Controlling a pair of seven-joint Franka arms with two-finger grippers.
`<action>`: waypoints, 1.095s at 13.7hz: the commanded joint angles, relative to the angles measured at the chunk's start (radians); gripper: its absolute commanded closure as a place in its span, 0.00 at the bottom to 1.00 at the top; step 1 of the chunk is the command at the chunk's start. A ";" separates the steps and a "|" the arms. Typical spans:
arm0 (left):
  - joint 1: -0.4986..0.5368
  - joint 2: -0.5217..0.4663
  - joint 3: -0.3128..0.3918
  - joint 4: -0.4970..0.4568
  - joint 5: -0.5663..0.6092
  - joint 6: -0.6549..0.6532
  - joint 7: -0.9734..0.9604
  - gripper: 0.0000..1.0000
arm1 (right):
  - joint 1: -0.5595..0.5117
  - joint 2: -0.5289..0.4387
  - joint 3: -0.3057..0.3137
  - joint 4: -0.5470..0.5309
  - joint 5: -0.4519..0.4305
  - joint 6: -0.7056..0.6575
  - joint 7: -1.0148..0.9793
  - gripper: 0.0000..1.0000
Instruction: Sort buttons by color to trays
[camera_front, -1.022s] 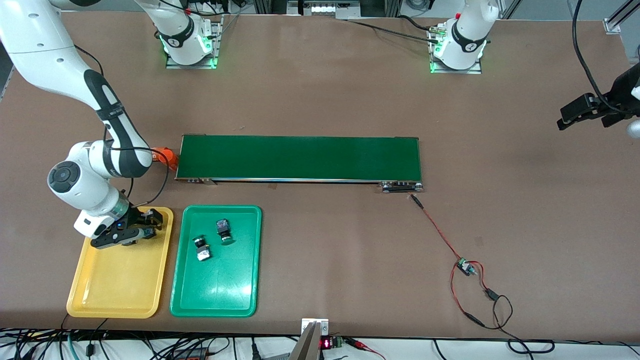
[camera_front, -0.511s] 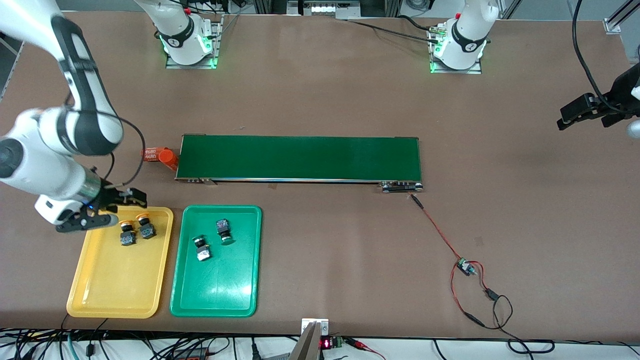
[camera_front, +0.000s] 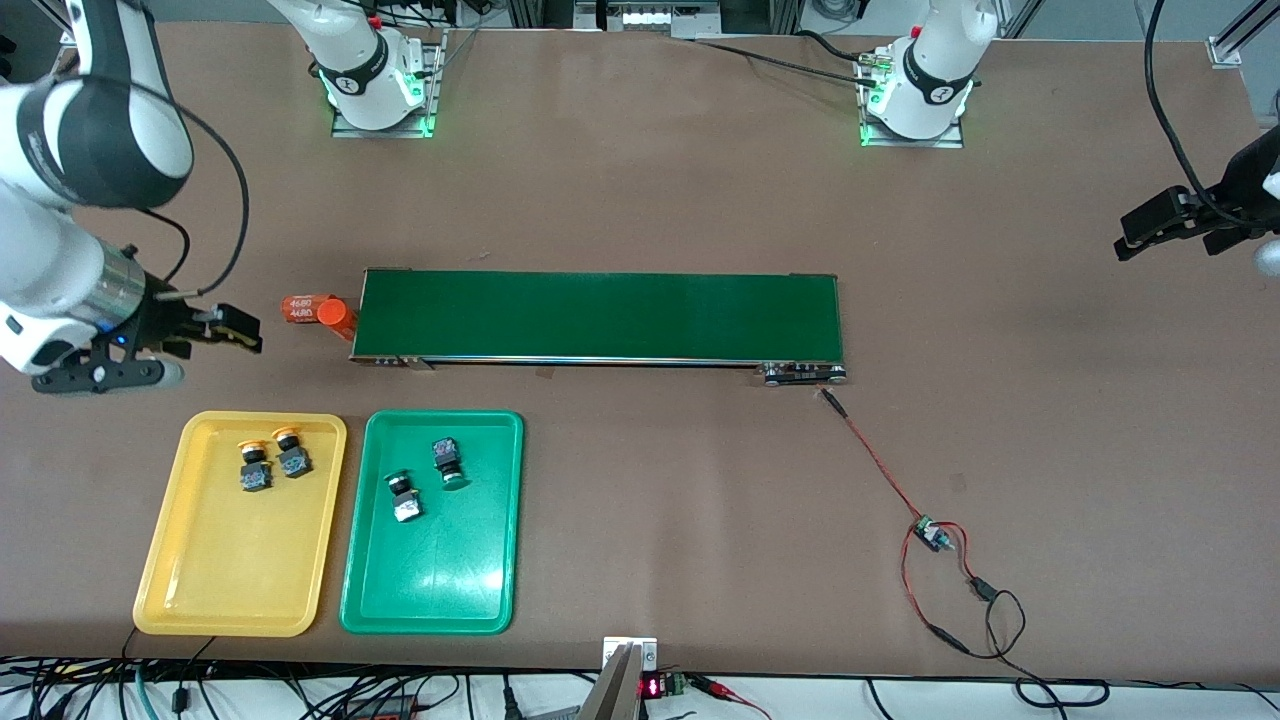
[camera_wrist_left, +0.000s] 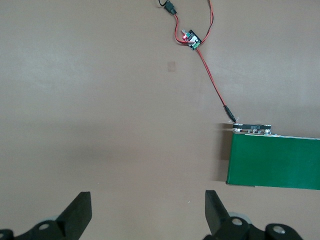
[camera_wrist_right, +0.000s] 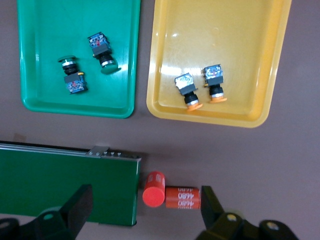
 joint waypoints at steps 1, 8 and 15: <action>-0.005 0.005 0.007 0.026 -0.007 -0.010 0.016 0.00 | 0.004 -0.086 -0.002 -0.012 0.018 -0.073 0.054 0.00; -0.005 0.002 0.005 0.028 -0.007 -0.022 0.015 0.00 | 0.007 -0.221 -0.060 0.016 0.015 -0.182 0.053 0.00; -0.004 0.002 0.007 0.042 -0.008 -0.030 0.018 0.00 | 0.117 -0.222 -0.183 0.045 0.016 -0.208 0.050 0.00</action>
